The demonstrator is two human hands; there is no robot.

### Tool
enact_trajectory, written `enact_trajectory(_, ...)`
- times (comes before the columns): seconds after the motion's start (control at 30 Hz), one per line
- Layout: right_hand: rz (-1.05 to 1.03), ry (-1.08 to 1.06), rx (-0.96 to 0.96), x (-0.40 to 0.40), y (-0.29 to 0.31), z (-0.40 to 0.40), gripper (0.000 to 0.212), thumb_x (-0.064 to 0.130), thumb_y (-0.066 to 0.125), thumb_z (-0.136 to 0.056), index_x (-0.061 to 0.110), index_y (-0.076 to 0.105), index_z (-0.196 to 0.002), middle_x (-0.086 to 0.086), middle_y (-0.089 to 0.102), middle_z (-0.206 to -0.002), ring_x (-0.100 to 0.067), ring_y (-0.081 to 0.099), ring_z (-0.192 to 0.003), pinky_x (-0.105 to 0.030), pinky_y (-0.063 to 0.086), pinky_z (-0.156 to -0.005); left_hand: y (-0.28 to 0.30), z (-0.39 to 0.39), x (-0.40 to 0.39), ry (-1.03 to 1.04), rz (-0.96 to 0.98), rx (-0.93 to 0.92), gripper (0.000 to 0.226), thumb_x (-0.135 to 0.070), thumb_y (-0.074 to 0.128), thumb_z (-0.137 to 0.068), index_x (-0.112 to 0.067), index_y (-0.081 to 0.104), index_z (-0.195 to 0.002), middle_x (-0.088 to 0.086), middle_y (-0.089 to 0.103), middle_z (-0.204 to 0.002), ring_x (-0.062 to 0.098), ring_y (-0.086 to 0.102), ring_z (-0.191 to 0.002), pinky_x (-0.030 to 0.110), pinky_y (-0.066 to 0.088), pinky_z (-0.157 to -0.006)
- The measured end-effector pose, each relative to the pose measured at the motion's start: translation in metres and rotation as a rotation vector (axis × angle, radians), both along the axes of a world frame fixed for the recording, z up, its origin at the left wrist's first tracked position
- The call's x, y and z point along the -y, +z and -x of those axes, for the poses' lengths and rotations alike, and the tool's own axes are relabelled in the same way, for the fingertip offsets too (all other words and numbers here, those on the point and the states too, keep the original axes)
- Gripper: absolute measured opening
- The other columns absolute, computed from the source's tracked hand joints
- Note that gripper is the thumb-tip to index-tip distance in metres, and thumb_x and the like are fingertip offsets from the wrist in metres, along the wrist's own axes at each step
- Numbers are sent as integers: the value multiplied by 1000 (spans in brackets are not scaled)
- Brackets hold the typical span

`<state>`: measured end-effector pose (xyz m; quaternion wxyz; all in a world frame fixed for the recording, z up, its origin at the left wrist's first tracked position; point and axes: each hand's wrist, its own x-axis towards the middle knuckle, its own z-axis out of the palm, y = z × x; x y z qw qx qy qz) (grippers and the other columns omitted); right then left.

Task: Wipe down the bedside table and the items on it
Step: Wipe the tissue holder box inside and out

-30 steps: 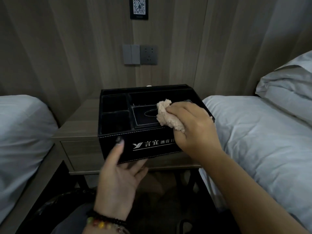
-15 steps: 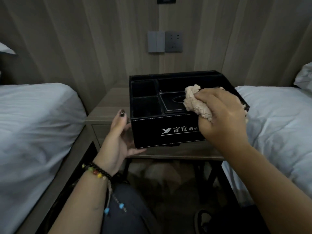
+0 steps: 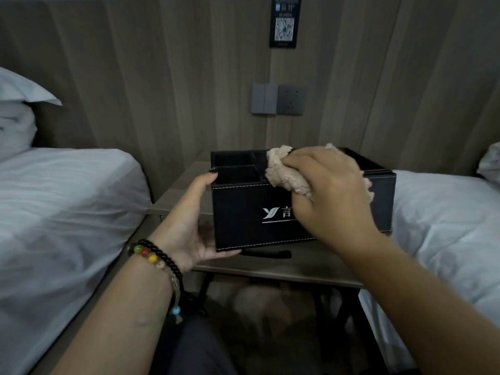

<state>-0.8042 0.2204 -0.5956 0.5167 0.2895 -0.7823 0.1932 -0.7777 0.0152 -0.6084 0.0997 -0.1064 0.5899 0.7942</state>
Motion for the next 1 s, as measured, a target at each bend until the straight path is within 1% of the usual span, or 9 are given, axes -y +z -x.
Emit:
enact_trajectory(0.1, -33, 43, 90, 6, 21, 12, 36, 13, 49, -70, 10, 70, -98, -6, 68, -97, -30, 65, -89, -49, 52, -76, 3, -7, -2, 0, 50, -166, 106, -63, 79, -47, -44, 31, -139, 5, 48, -137, 27, 69, -97, 43, 58, -67)
enact_trajectory(0.2, -58, 90, 269, 4, 45, 27, 37, 12, 50, -69, 12, 71, -101, -4, 68, -99, -28, 63, -93, -47, 52, -78, -1, -12, -4, -28, 362, -424, 149, -40, 96, -37, -62, -12, -137, -9, 12, -157, 22, 46, -128, 37, 56, -80)
enact_trajectory(0.3, -104, 127, 460, 4, 70, 41, 34, 5, 51, -74, 15, 72, -99, -2, 69, -100, -24, 62, -96, -41, 50, -84, 3, -11, -2, -149, 514, -611, 151, -13, 92, -47, -71, -25, -125, -24, 3, -147, 23, 65, -109, 29, 57, -76)
enact_trajectory(0.4, -113, 106, 608, 4, 90, 53, 33, 1, 52, -78, 17, 73, -97, -1, 70, -97, -18, 62, -94, -29, 50, -82, 12, 4, 10, -132, 731, -697, 146, 3, 85, -62, -70, -23, -127, -17, 29, -135, 18, 73, -78, 32, 59, -69)
enact_trajectory(0.5, -111, 117, 690, 5, 98, 60, 32, 1, 51, -80, 20, 73, -94, 0, 71, -95, -16, 63, -90, -26, 50, -76, 27, 22, 25, -85, 1100, -765, 137, -23, 91, -55, -62, -10, -138, -6, 37, -133, 15, 60, -109, 37, 57, -83)
enact_trajectory(0.63, -102, 138, 666, 5, 95, 63, 31, 0, 52, -78, 19, 74, -90, 0, 72, -91, -16, 64, -89, -31, 53, -79, 39, 45, 38, -67, 1442, -918, 116, -57, 83, -43, -34, 22, -139, -11, 20, -143, 11, 25, -136, 28, 28, -111)
enact_trajectory(0.77, -37, 112, 481, 11, 78, 62, 29, 8, 54, -71, 16, 73, -91, 2, 69, -90, -20, 63, -88, -40, 52, -78, 39, 55, 39, -156, 1325, -948, 104, -56, 83, -43, -38, 25, -128, -11, 47, -127, 2, 49, -117, 30, 46, -98)
enact_trajectory(0.87, 3, 119, 278, 29, 59, 48, 36, 18, 56, -68, 11, 71, -100, -4, 68, -99, -25, 64, -92, -44, 53, -77, 33, 61, 39, -131, 1262, -987, 100, -48, 86, -45, -34, 32, -128, -17, 46, -122, -2, 50, -112, 25, 47, -95)
enact_trajectory(1.0, -153, 104, 126, 62, 28, 18, 53, 41, 59, -73, 11, 66, -116, -6, 62, -120, -23, 54, -118, -43, 37, -104, 30, 63, 39, -138, 1157, -1032, 100, -42, 85, -45, -29, 35, -130, -11, 47, -128, 3, 50, -118, 33, 47, -97)
